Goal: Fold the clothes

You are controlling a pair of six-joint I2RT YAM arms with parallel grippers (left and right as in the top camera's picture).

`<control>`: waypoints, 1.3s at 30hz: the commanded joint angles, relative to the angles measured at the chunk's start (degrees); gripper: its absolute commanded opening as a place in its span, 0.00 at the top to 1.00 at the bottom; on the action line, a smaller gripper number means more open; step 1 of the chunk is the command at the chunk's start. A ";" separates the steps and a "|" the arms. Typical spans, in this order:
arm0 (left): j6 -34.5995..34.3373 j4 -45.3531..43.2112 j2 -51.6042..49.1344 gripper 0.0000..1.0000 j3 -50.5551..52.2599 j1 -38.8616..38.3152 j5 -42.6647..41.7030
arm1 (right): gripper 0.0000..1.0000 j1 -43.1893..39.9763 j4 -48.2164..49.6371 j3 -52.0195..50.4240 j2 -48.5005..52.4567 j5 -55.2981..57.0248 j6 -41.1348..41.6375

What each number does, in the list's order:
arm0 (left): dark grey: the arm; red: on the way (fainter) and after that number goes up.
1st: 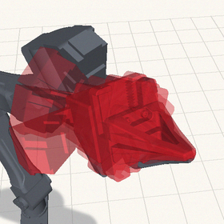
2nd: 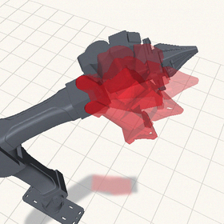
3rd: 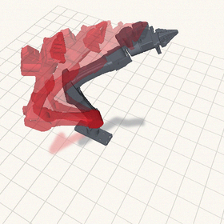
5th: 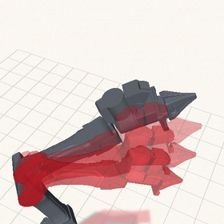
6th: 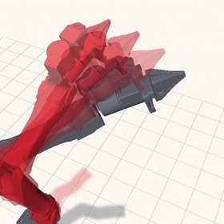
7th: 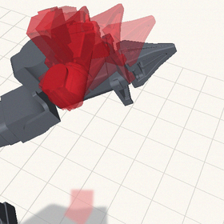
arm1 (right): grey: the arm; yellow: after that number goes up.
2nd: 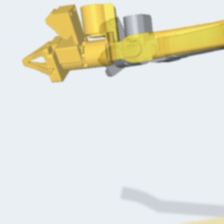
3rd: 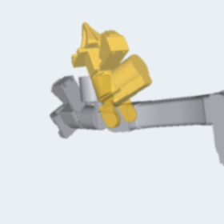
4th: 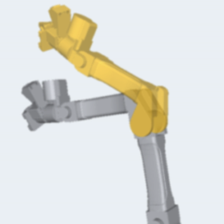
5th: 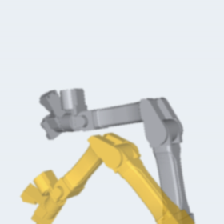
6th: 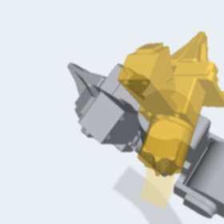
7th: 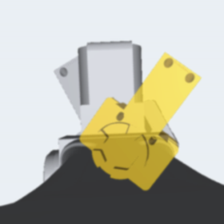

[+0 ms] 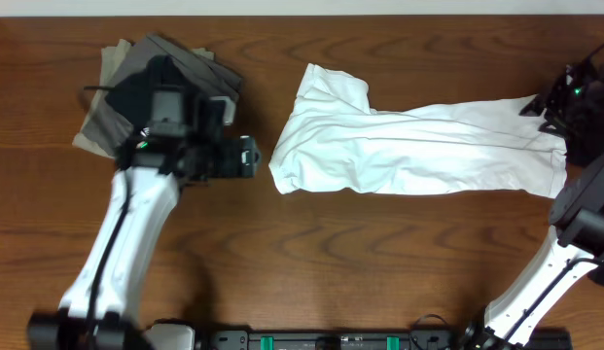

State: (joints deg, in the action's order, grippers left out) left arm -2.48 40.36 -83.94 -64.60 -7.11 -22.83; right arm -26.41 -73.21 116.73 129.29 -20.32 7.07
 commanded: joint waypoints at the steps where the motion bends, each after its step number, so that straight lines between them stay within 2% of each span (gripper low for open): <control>1: 1.36 -2.75 -6.49 0.13 0.63 -2.27 -0.55 | 0.48 2.40 -1.38 0.70 -1.11 -4.74 -3.02; 11: 1.33 -11.37 -17.20 0.13 0.63 -5.60 -0.57 | 0.49 10.49 -2.64 -0.17 -1.05 -5.14 -6.21; 13: 1.33 -11.02 -17.31 0.18 0.63 -5.62 -0.63 | 0.49 13.35 -0.98 -1.38 -1.05 -7.13 -9.88; 17: 1.33 -10.73 -17.31 0.19 0.63 -5.62 -0.76 | 0.49 20.28 3.85 -5.62 -1.05 -11.47 -15.67; 20: 1.33 -9.75 -17.31 0.27 0.63 -5.62 -0.74 | 0.49 26.51 8.24 -9.46 -1.05 -12.33 -17.51; 25: 1.33 -8.24 -17.31 0.25 0.63 -5.62 -0.72 | 0.47 36.96 14.99 -13.38 -1.05 -12.28 -21.90; 30: 1.38 -5.16 -17.31 0.25 0.63 -5.55 -0.46 | 0.45 45.24 21.05 -13.57 -1.05 -9.03 -20.55; 36: 1.33 -3.10 -16.55 0.25 0.59 -5.44 0.13 | 0.39 52.28 23.06 -13.57 -1.05 6.05 -14.19; 39: 1.33 -3.13 -16.17 0.25 0.52 -5.44 0.20 | 0.49 54.31 22.71 -13.75 -1.05 6.58 -14.19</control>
State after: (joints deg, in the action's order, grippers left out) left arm -1.45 37.08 -101.16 -64.27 -12.56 -23.16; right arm 26.22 -50.19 103.35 129.29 -18.96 -9.10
